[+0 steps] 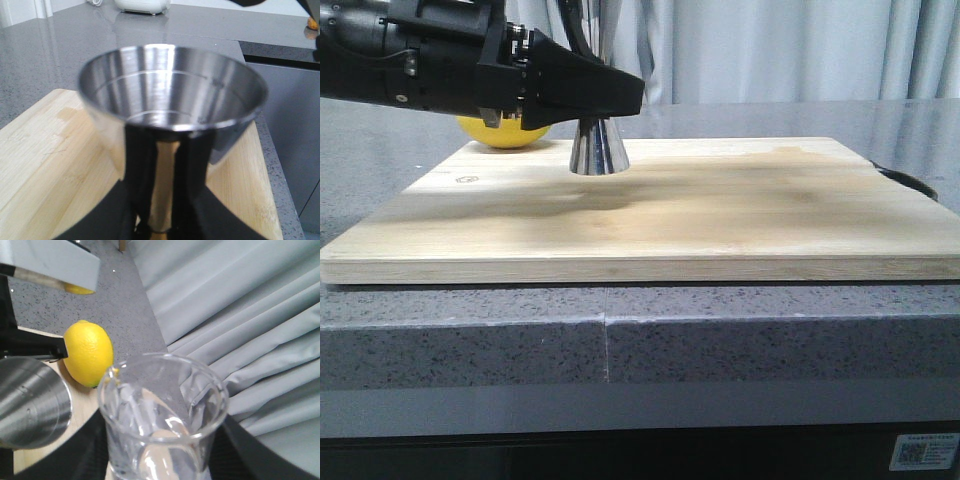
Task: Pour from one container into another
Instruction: 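Carry the beaker over the jigger held by the left gripper, then tilt the beaker with the right gripper, pouring liquid into the jigger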
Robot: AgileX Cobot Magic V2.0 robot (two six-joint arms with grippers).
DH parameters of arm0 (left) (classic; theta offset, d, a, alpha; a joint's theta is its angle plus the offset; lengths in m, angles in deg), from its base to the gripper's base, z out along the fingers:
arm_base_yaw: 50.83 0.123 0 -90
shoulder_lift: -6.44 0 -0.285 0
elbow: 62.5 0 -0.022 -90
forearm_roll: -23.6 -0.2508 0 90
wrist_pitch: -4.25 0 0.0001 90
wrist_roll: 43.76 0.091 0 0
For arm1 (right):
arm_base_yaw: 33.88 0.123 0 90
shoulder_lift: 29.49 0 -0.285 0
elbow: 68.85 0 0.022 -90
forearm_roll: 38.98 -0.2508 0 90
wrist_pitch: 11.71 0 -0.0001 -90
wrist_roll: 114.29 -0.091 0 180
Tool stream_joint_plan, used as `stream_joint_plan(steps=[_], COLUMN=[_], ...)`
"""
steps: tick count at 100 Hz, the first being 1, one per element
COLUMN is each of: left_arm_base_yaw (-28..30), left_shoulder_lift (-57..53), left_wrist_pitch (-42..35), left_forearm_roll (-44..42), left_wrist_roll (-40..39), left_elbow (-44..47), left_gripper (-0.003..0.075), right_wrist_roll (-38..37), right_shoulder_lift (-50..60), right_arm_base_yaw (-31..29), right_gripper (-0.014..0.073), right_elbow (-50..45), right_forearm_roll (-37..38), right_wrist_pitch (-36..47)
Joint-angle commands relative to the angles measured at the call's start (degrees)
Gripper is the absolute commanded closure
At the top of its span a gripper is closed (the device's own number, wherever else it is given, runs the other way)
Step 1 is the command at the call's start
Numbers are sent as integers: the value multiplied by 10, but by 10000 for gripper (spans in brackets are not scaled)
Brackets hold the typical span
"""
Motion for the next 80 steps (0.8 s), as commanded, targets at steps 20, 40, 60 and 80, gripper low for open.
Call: stream_joint_plan(steps=[20,40,60,80], left_arm_base_yaw=[-6,-6,-6,-6], left_shoulder_lift=[-31,-31,-31,-31], left_wrist_pitch=[67,67,67,67], left_forearm_roll=[36,36,36,36], left_wrist_roll=[-6,-6,-6,-6], left_elbow=[-16,-16,-16,-16], left_gripper=[739,739,739,739], right_wrist_roll=[0,0,0,0], right_shoulder_lift=[23,23,23,23], right_arm_base_yaw=[-1,-1,-1,-1], right_gripper=[473,473,473,473], right_elbow=[22,22,22,22], right_forearm_roll=[21,33,41,57], right_wrist_pitch=[24,24,24,24])
